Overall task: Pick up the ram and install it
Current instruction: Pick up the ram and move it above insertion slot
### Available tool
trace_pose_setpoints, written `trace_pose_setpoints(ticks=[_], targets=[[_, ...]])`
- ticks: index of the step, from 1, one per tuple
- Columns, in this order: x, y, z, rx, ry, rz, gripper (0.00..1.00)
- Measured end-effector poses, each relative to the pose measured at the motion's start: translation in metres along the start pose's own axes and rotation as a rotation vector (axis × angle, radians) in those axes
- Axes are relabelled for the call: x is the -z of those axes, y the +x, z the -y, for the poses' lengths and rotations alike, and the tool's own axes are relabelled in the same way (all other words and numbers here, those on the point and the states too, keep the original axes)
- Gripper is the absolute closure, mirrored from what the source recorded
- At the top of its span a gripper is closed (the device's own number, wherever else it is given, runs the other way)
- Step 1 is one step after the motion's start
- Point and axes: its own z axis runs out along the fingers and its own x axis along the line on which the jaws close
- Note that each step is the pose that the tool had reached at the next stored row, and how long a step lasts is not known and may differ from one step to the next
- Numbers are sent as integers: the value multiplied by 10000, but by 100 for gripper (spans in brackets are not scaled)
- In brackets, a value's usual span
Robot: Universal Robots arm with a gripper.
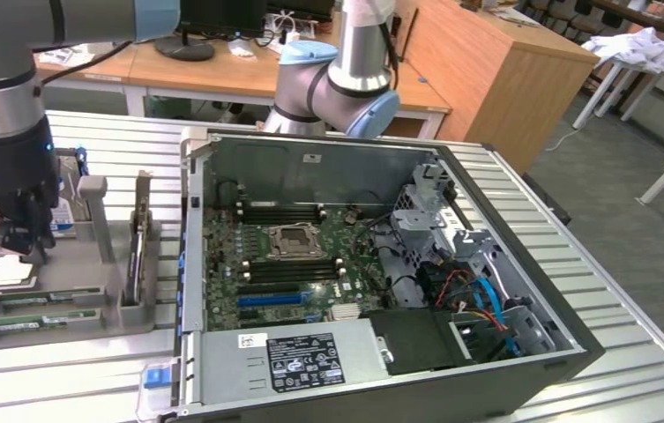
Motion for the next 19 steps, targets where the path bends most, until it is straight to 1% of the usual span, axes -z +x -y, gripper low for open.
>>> trace_pose_setpoints(ticks=[14,19], targets=[[-250,6,10,-1,2,-5,70],[-253,7,10,-1,0,-8,70]])
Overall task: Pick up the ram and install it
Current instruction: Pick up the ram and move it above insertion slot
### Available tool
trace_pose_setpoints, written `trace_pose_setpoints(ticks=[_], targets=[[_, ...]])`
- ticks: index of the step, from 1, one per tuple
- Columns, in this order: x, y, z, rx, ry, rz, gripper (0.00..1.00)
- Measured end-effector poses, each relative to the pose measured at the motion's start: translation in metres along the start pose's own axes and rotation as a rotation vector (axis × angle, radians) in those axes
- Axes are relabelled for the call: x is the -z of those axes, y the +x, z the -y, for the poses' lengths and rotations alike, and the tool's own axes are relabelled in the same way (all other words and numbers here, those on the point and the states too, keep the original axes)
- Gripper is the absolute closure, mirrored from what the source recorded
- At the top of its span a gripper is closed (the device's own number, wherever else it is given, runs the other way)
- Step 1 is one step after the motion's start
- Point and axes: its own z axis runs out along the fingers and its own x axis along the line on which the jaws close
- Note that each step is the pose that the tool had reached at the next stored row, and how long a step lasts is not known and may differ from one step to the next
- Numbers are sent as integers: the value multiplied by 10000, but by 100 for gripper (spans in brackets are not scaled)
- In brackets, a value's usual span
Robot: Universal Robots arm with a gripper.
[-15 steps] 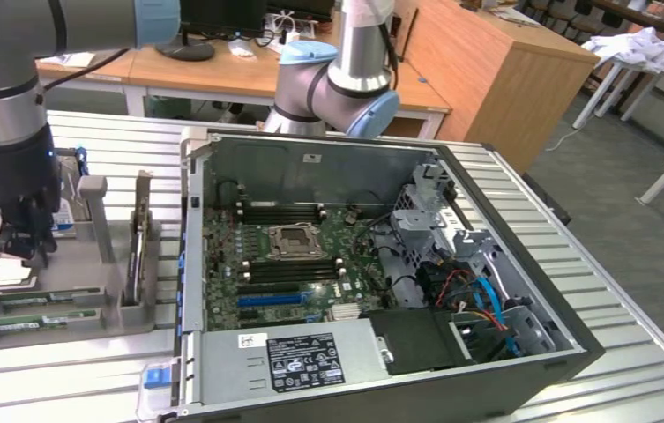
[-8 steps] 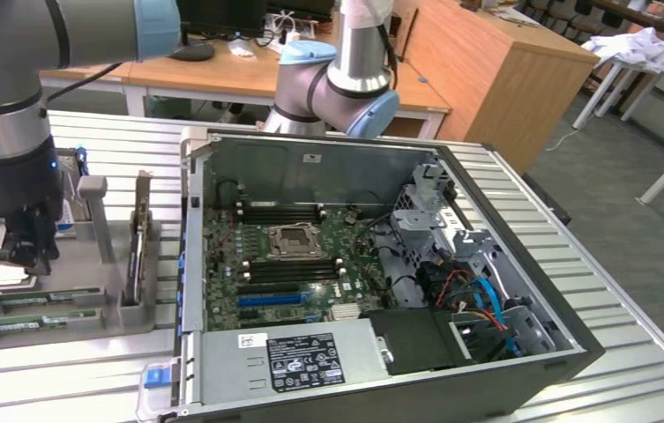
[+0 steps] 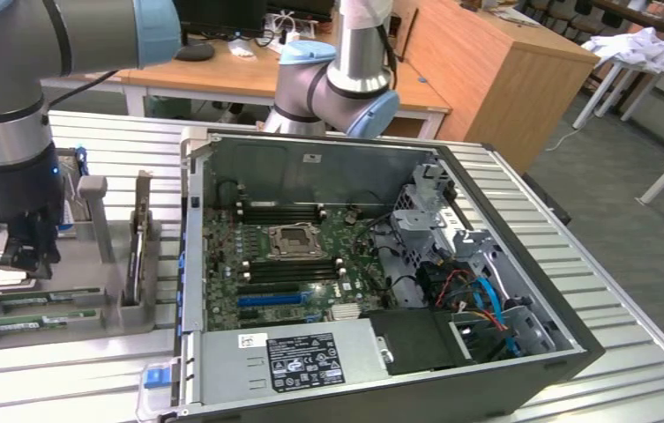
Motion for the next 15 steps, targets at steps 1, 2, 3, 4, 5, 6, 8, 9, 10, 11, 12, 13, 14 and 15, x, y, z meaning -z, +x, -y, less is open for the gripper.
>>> trace_pose_setpoints(ticks=[1,2,3,4,5,6,8,9,10,11,12,13,14,15], targets=[[-1,14,1,2,3,0,70],[0,32,3,3,2,-1,70],[2,53,4,6,1,-1,70],[2,72,6,10,2,0,70],[2,92,7,13,2,0,70],[2,112,9,16,2,0,70],[4,154,12,23,1,-1,70],[4,174,14,27,1,-1,70],[5,195,15,33,1,-1,70],[5,212,17,43,1,-2,70],[5,225,18,62,1,-2,70],[5,235,19,86,-1,-4,70],[4,241,19,114,-2,-5,70],[4,245,19,148,-2,-6,70]])
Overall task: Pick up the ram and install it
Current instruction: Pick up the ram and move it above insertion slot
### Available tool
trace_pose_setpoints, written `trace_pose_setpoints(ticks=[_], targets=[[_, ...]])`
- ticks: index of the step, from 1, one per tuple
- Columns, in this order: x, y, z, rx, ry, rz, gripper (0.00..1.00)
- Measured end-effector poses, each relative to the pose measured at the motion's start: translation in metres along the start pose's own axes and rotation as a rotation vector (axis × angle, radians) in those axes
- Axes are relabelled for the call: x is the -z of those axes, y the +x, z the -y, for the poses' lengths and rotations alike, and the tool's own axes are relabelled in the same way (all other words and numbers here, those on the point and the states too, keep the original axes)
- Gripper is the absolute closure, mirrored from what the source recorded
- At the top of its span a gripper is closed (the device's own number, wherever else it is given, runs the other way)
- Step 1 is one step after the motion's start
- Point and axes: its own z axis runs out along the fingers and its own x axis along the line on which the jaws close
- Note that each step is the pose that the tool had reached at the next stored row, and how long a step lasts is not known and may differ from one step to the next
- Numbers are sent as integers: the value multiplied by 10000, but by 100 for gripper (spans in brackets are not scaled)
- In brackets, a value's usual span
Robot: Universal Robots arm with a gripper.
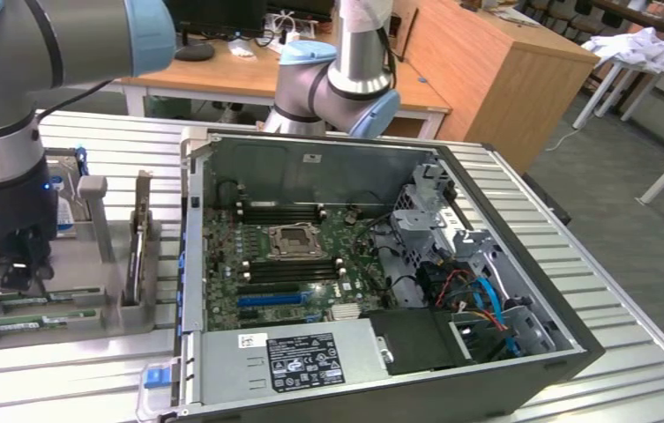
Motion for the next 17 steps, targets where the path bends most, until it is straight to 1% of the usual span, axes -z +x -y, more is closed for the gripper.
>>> trace_pose_setpoints(ticks=[5,10,17], targets=[[-5,13,2,251,-5,-11,70],[-5,15,2,255,-6,-13,70],[-24,57,7,267,-4,-11,70]])
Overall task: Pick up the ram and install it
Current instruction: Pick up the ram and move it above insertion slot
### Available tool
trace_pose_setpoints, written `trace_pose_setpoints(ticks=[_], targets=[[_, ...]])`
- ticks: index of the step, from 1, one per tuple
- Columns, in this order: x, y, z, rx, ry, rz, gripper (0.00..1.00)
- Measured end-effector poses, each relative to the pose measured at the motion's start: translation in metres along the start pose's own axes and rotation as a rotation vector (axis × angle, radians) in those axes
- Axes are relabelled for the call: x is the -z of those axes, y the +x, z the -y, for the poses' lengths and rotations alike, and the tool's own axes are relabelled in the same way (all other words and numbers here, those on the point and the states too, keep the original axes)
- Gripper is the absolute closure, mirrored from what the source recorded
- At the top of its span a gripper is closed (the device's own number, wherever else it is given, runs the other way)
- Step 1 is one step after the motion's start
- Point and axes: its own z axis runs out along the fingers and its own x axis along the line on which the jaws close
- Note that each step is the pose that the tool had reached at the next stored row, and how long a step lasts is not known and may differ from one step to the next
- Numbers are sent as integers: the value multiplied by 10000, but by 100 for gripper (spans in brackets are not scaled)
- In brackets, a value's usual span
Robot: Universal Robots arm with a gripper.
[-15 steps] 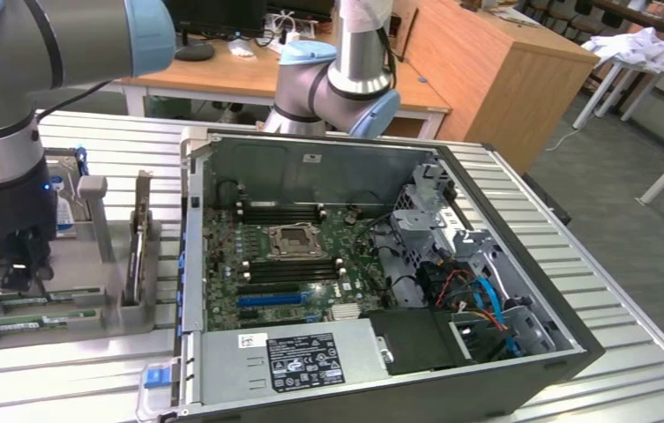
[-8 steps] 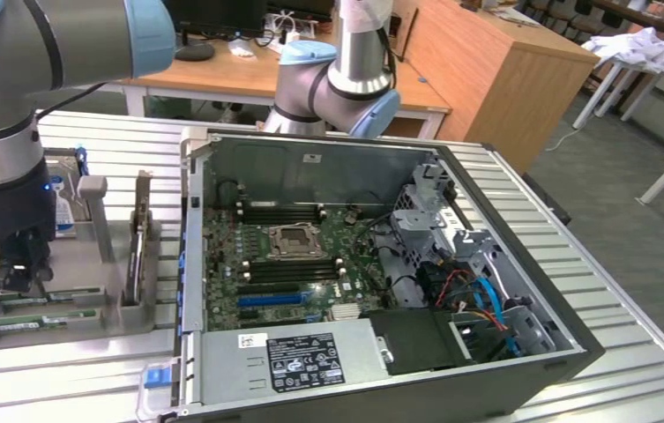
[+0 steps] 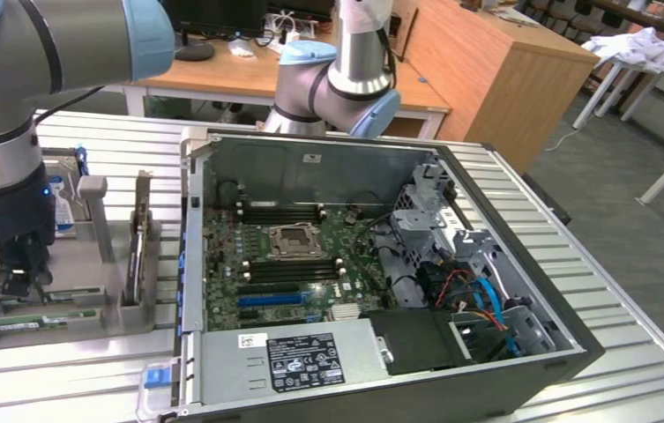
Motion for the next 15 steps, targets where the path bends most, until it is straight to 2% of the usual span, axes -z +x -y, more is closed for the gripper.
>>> trace_pose_setpoints(ticks=[5,15], targets=[[-2,2,0,5,-3,-3,70],[-84,12,4,131,-6,-8,70]])
